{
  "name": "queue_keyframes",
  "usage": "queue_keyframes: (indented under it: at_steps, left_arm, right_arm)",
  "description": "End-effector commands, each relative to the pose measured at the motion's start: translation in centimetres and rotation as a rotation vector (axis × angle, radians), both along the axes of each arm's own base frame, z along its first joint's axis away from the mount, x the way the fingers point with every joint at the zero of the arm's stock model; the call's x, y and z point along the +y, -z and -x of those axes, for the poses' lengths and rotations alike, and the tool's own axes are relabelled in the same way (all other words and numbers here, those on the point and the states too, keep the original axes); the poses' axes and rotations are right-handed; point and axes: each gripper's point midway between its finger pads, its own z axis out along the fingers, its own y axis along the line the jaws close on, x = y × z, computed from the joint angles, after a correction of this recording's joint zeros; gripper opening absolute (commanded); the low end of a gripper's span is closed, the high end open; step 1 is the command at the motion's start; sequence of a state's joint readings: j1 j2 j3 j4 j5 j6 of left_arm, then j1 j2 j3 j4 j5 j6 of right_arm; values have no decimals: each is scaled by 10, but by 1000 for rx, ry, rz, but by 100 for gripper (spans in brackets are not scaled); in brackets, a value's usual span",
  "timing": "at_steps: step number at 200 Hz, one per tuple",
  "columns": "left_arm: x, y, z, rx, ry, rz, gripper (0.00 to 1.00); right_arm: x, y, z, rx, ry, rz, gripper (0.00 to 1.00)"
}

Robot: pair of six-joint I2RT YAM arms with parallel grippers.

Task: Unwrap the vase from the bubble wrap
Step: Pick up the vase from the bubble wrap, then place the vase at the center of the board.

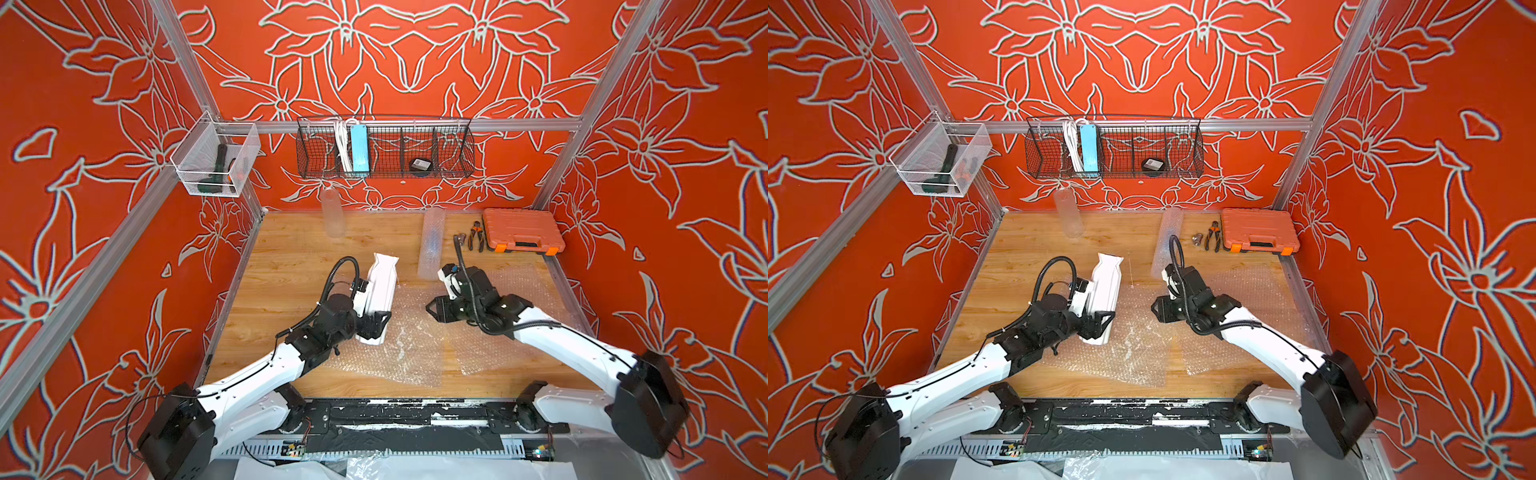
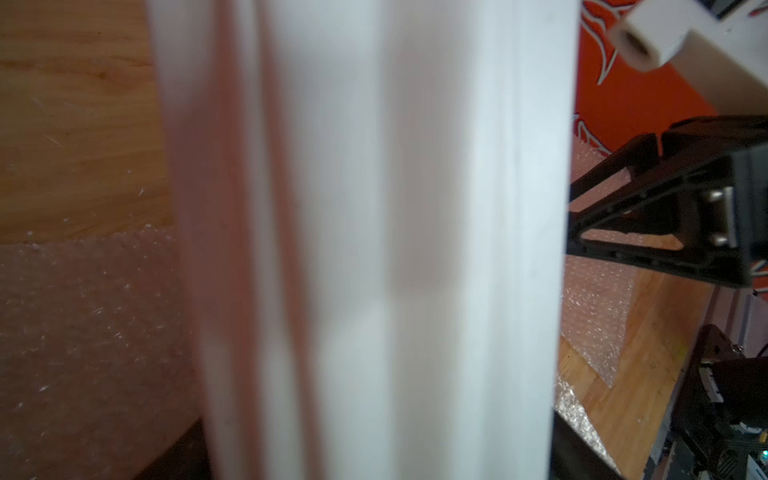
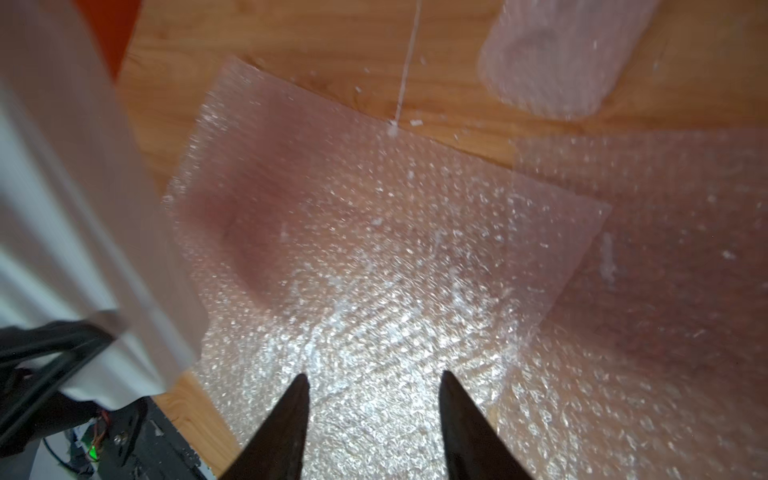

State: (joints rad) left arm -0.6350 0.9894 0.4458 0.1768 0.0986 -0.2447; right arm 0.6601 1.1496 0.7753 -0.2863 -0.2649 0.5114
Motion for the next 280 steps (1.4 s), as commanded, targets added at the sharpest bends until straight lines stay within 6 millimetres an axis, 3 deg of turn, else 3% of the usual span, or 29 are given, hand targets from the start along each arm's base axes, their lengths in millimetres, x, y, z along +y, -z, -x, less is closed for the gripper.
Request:
queue_keyframes:
  at_steps: [1, 19, 39, 123, 165, 235, 280]
  left_arm:
    - [-20, -64, -8, -237, 85, 129, 71]
    - [-26, -71, -2, -275, 134, 159, 70]
    - [-31, -81, 6, -323, 191, 200, 71]
    - [-51, -105, 35, -401, 392, 293, 71]
    - [-62, -106, 41, -395, 466, 308, 71]
    - [-66, -131, 49, -461, 509, 360, 71]
    - [-67, -137, 50, -476, 512, 370, 71]
  right_arm:
    - [7, -48, 7, -160, -83, -117, 67]
    - [9, -82, 12, -280, -117, -196, 83]
    - [14, -110, 14, -362, -161, -242, 91]
    - [52, -163, 8, -432, -322, -382, 96]
    - [62, -174, 13, -434, -388, -443, 96]
    - [72, -173, 13, -409, -429, -477, 96]
    - [79, -172, 16, -385, -461, -510, 97]
